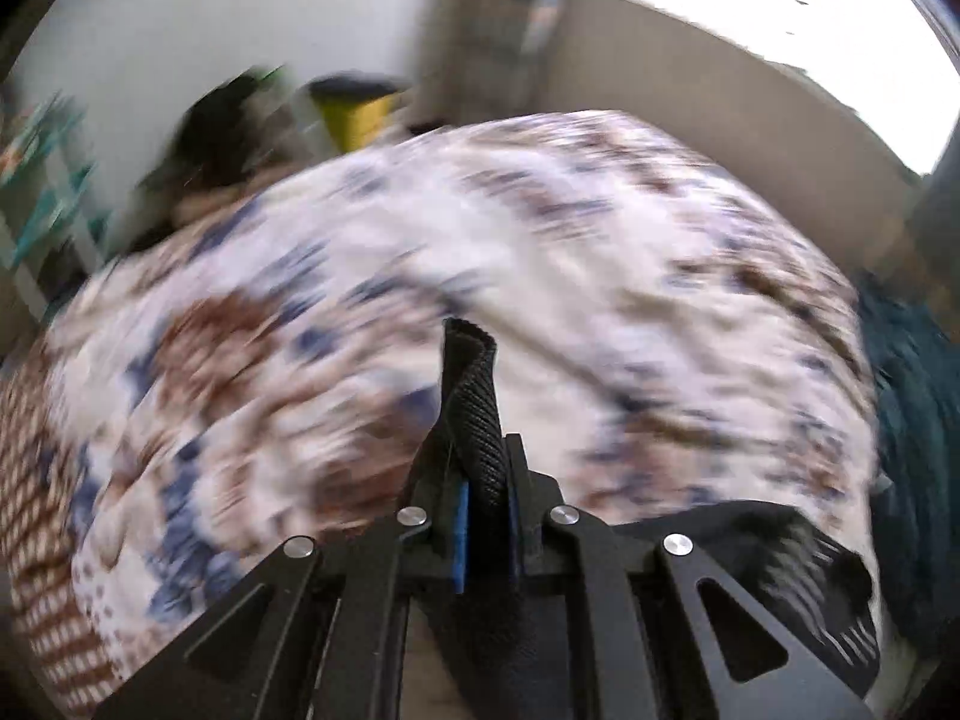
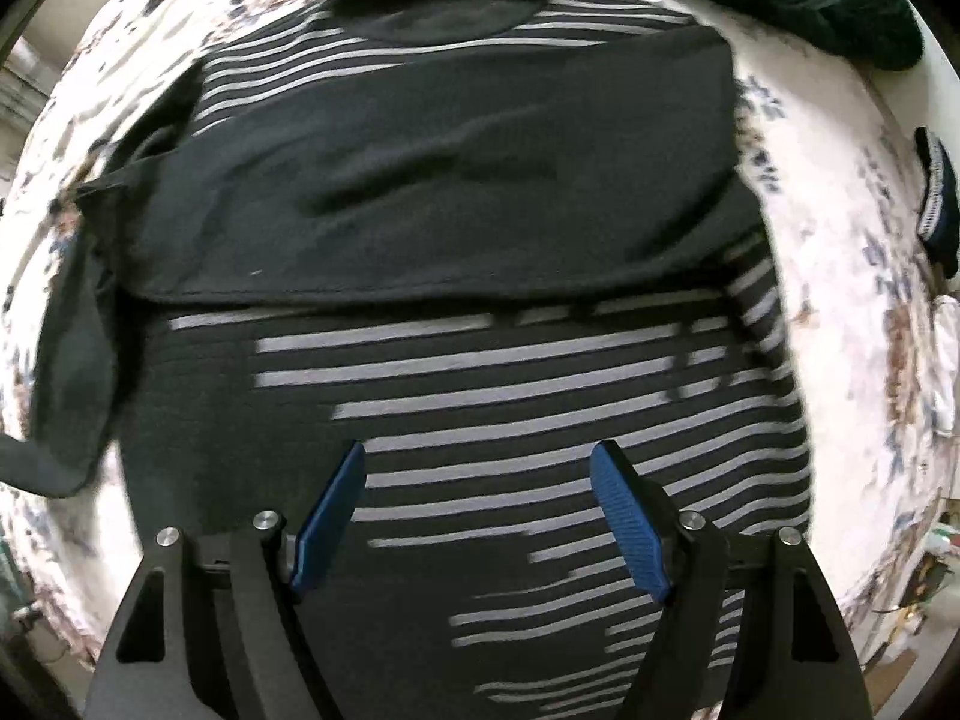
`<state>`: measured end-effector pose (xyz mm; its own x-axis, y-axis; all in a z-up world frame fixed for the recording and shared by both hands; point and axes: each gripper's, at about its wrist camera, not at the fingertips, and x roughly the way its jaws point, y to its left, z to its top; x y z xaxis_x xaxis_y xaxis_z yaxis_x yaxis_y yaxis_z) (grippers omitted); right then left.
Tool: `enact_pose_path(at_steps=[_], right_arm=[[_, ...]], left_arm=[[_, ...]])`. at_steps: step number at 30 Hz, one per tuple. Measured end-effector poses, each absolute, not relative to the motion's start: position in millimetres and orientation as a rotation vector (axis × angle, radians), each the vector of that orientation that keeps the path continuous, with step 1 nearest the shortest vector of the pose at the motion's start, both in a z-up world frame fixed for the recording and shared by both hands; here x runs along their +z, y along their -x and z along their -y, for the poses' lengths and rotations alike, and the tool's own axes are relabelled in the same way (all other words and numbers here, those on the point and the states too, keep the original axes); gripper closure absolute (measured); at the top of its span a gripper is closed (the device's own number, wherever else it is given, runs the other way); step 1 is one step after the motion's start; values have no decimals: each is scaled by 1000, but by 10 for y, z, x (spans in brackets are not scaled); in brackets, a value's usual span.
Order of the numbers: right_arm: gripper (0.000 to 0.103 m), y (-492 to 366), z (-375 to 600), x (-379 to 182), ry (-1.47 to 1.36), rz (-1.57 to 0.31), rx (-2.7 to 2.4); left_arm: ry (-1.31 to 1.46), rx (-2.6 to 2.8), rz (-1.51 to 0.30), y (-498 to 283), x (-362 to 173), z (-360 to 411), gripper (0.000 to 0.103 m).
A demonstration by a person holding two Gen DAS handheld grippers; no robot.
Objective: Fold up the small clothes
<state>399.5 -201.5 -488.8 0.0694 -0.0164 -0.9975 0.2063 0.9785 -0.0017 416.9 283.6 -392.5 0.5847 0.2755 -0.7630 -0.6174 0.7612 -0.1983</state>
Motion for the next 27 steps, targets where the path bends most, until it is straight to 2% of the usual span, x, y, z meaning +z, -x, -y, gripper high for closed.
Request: enact_pose_path(at_steps=[5,8,14,19,20,22,24,27], right_arm=[[24,-4024,2552,-4833,-228,-1469,-222],[24,-4018,2871,-4837,-293,-1465,-270],[24,-3851,3697,-5003,-425,-1501,-347],[24,-3834,4242,-5026,-462,-1497,-355],[24,-3856,4307,-5015,-470,-1489,-341],[24,-3934,4413,-5001,-502,-1473,-288],[24,-4045,4446,-4993,-533,-1469,-225],[24,-4309,4324,-4944,-559,-1459,-119]], left_arm=[[350,287,-736,-4740,-3457,-1641,96],[319,112,-782,-5097,-3428,-752,96],[210,-141,-937,-5278,-3849,927,95],[130,-177,-1153,-5246,-4328,1589,89],[104,-156,-1166,-5215,-4346,1627,84],[79,-114,-1171,-5126,-4338,1548,45],[73,-52,-1157,-5002,-4305,1347,25],[35,90,-1109,-4840,-4236,880,22]])
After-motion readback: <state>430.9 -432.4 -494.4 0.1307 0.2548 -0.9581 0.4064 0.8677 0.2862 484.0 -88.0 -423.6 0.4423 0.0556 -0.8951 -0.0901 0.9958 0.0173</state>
